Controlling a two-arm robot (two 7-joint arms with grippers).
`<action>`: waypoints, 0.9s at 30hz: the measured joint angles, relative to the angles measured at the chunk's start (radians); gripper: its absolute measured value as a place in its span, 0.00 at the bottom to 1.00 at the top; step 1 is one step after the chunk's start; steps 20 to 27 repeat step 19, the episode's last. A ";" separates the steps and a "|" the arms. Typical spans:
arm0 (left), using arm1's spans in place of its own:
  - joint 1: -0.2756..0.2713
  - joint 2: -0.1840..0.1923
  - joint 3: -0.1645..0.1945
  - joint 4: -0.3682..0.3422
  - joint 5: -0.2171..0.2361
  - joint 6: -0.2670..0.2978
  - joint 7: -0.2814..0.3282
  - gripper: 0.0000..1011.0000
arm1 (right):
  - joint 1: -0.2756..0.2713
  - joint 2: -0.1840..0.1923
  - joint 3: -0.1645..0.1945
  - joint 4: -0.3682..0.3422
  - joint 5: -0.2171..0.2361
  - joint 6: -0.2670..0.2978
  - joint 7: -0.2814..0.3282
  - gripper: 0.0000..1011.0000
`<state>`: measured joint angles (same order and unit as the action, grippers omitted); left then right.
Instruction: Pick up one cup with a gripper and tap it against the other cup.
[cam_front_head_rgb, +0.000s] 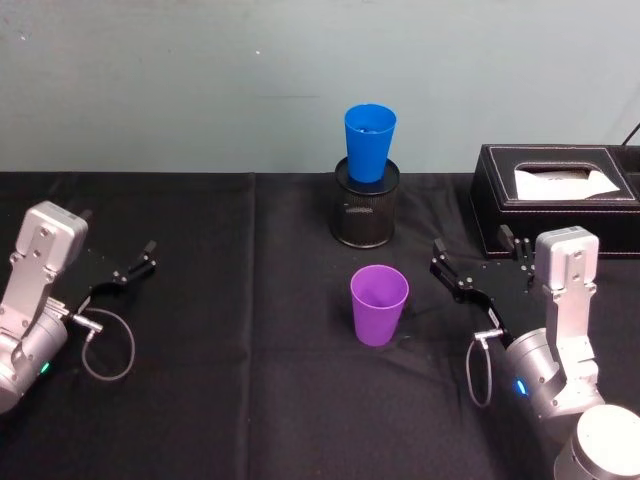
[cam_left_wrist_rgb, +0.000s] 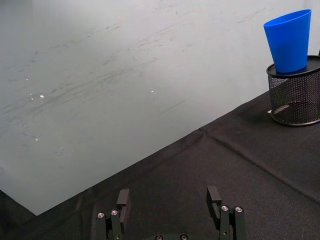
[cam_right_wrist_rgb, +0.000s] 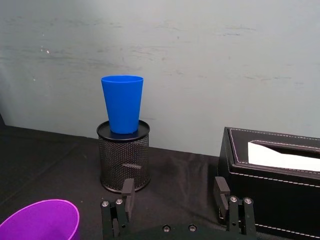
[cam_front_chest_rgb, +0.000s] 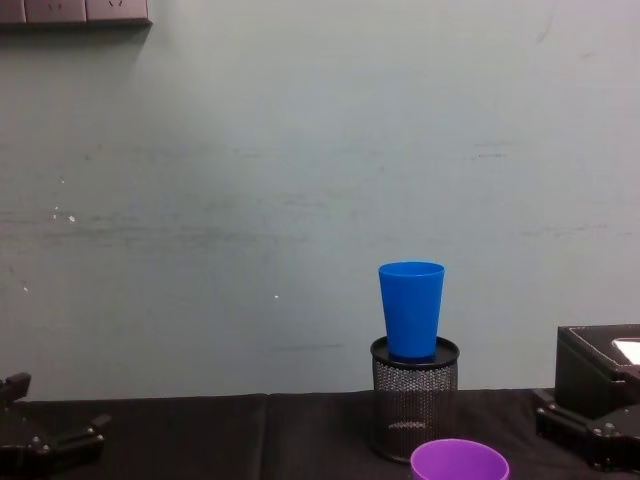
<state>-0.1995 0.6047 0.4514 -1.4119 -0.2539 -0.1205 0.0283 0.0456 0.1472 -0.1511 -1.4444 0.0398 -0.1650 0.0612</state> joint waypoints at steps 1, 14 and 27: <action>0.000 0.000 0.000 0.000 0.000 0.000 0.000 0.99 | 0.000 0.000 0.000 -0.001 0.000 0.000 0.000 0.99; 0.000 0.000 0.000 0.000 0.000 0.000 0.000 0.99 | -0.001 0.001 -0.001 -0.003 0.002 -0.001 0.000 0.99; 0.000 0.000 0.000 0.000 0.000 0.000 0.000 0.99 | -0.001 0.002 -0.001 -0.004 0.003 -0.001 0.000 0.99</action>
